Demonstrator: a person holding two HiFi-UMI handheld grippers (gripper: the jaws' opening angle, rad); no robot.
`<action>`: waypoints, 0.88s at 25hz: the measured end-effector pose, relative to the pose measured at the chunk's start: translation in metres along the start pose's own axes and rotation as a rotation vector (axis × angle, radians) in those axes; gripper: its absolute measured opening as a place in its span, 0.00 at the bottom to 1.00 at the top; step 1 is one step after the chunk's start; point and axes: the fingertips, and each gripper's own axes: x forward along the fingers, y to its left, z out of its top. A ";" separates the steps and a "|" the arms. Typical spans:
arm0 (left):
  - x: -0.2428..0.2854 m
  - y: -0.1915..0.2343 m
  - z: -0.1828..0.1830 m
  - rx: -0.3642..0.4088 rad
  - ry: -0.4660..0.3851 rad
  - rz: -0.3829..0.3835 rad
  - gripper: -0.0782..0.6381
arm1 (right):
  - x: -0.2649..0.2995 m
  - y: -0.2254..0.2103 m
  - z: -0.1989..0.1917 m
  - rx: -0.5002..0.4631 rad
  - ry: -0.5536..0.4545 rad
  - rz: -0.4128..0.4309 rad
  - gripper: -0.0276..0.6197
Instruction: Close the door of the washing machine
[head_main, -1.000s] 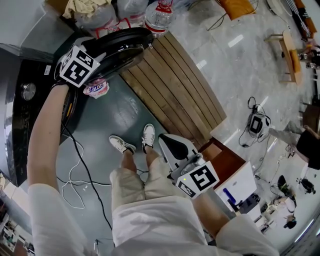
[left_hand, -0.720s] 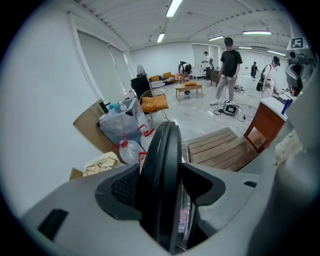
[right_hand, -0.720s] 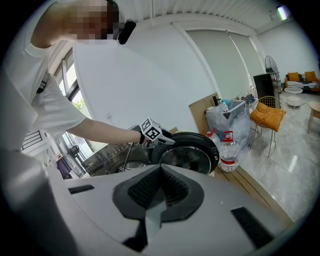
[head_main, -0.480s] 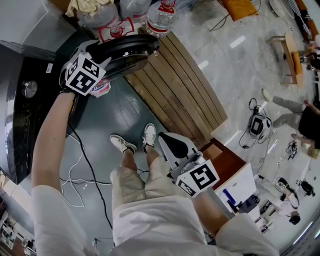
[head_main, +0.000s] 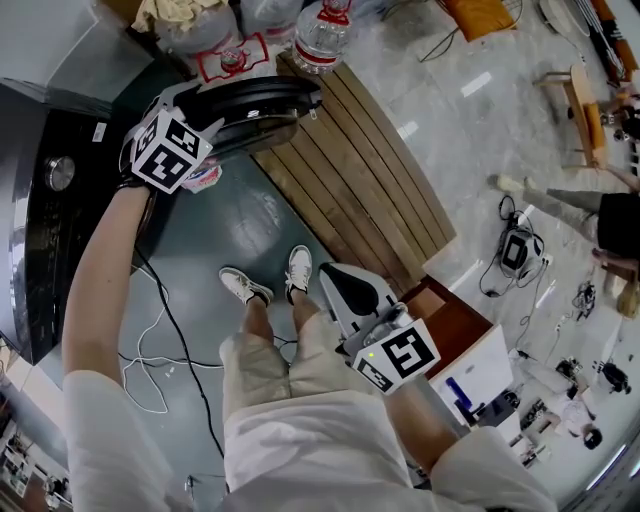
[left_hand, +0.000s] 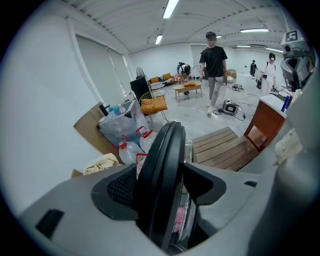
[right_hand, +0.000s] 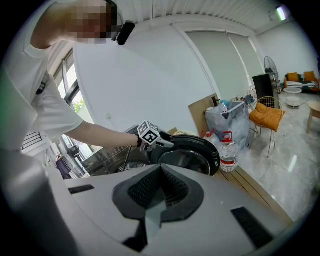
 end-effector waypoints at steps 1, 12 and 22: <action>-0.001 -0.003 0.000 0.002 0.001 -0.004 0.49 | -0.001 0.000 -0.001 0.000 -0.001 0.000 0.04; -0.012 -0.034 -0.003 0.031 0.007 -0.052 0.51 | -0.009 0.005 -0.004 -0.007 -0.012 0.007 0.04; -0.030 -0.069 -0.015 0.102 0.039 -0.109 0.53 | -0.007 0.021 -0.004 -0.020 -0.017 0.024 0.04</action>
